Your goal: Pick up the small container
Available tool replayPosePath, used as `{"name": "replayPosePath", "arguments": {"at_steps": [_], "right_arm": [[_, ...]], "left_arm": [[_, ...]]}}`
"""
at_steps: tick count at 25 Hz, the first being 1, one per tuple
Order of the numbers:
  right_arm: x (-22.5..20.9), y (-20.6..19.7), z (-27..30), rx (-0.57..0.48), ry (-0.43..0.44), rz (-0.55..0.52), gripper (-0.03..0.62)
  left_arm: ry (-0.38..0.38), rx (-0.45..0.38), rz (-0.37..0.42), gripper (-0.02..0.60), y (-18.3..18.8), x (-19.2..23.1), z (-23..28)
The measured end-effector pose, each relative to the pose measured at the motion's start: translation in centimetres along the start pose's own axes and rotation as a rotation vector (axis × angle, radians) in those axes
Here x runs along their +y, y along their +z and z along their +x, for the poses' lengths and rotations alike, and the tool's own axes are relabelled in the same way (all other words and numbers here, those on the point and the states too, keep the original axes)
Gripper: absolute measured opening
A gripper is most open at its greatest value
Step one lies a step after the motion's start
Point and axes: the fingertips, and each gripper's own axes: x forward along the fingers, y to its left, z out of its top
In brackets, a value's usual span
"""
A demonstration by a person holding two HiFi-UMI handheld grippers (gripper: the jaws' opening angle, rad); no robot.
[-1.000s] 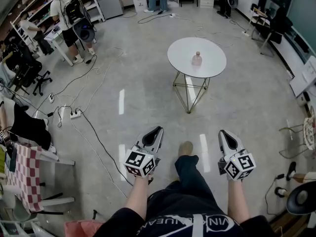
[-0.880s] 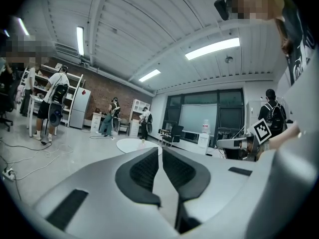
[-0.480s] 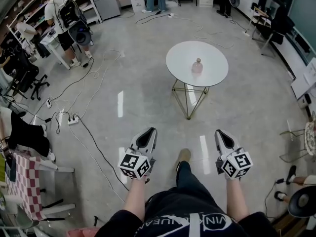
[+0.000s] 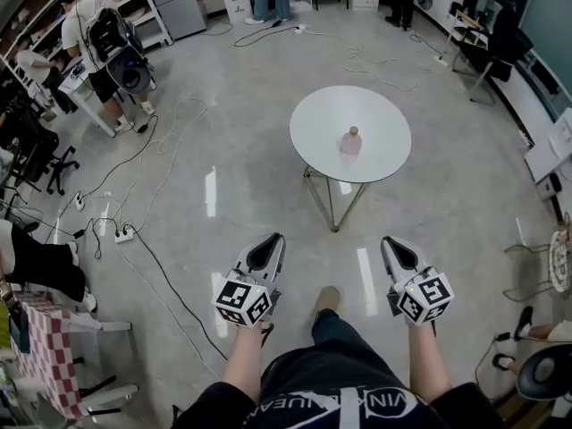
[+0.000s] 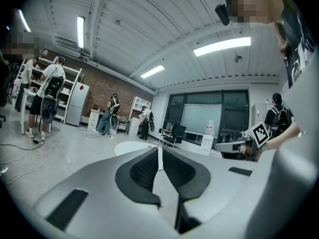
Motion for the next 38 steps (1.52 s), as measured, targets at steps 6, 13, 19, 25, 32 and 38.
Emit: {"name": "replayPosePath", "arguments": {"at_steps": [6, 13, 19, 25, 32, 38], "right_arm": [[-3.3, 0.2, 3.8, 0.04, 0.0, 0.019, 0.006], [-7.0, 0.9, 7.6, 0.077, 0.048, 0.033, 0.006], [-9.3, 1.8, 9.8, 0.082, 0.052, 0.038, 0.006], [-9.9, 0.9, 10.8, 0.095, 0.057, 0.046, 0.006], [-11.8, 0.9, 10.5, 0.088, 0.017, 0.071, 0.006], [-12.9, -0.8, 10.5, 0.124, -0.009, 0.125, 0.006]], "left_arm": [[-0.001, 0.027, -0.006, 0.028, 0.6, 1.9, 4.2], [0.02, 0.021, -0.022, 0.028, 1.7, 3.8, 9.2], [0.026, 0.009, -0.02, 0.028, 2.7, 4.7, 11.8], [0.031, 0.03, -0.018, 0.028, 2.1, 5.6, 12.6], [0.01, 0.026, 0.012, 0.028, 3.7, 5.7, 14.3], [0.002, 0.058, -0.004, 0.028, 2.8, 6.1, 15.2]]}}
